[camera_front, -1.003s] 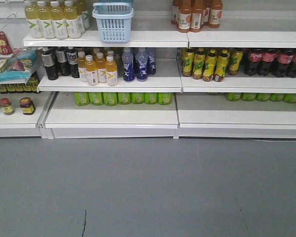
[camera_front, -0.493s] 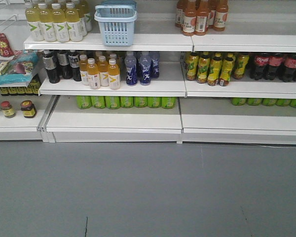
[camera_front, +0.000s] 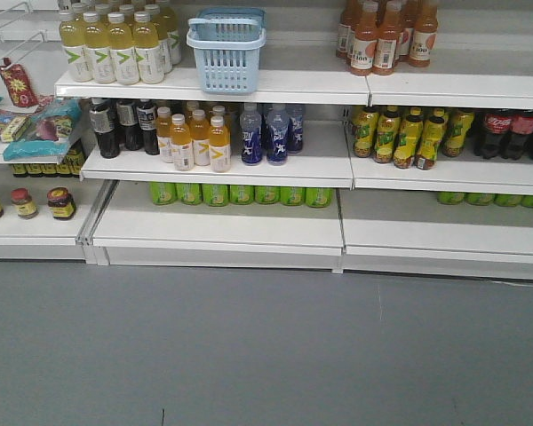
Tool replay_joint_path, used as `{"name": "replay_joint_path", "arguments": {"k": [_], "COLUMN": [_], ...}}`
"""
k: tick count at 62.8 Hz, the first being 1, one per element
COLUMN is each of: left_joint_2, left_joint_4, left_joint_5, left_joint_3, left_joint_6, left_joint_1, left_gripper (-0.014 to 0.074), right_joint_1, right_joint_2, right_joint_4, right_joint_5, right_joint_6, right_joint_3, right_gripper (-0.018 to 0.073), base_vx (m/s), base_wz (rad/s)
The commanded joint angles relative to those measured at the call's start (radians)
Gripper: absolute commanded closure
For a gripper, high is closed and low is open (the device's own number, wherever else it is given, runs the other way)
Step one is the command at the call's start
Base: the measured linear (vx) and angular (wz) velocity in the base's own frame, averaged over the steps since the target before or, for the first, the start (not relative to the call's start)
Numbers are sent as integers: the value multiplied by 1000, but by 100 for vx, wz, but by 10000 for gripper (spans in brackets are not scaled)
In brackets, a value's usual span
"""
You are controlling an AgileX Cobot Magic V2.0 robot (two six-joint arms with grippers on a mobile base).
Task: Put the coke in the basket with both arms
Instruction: 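Drive the base toward the shelf holding the light-blue basket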
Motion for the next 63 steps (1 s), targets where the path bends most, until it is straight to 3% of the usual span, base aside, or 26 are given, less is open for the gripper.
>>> {"name": "replay_joint_path", "arguments": {"k": [1, 63], "left_joint_2": [-20, -20], "left_joint_4": [-11, -11], "left_joint_5": [-72, -72], "left_joint_3": [-1, -1], "left_joint_6": [-10, -10], "left_joint_1": [-3, -3], "left_gripper": [603, 603], "right_joint_1": [-4, -4], "right_joint_2": [-18, -18], "right_joint_4": [-10, -10], "right_joint_5": [-72, -72], "right_joint_6": [-8, -8], "right_joint_3": [9, 9], "right_gripper": [564, 564], "base_vx": [14, 14], "base_wz": [2, 0]}}
